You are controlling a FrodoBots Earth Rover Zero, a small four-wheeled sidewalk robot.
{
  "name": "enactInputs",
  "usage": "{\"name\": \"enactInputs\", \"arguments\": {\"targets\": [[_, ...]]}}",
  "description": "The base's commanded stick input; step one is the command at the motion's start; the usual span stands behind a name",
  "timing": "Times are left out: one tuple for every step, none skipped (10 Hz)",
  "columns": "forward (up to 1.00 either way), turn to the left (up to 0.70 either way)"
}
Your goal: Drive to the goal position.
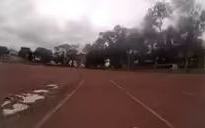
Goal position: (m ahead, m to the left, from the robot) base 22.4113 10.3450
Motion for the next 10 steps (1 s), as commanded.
{"name": "enactInputs", "arguments": {"targets": [[1.0, 0.0], [1.0, 0.0], [1.0, 0.0], [1.0, 0.0], [1.0, 0.0], [1.0, 0.0], [1.0, 0.0], [1.0, 0.0], [1.0, 0.0], [1.0, 0.0]]}}
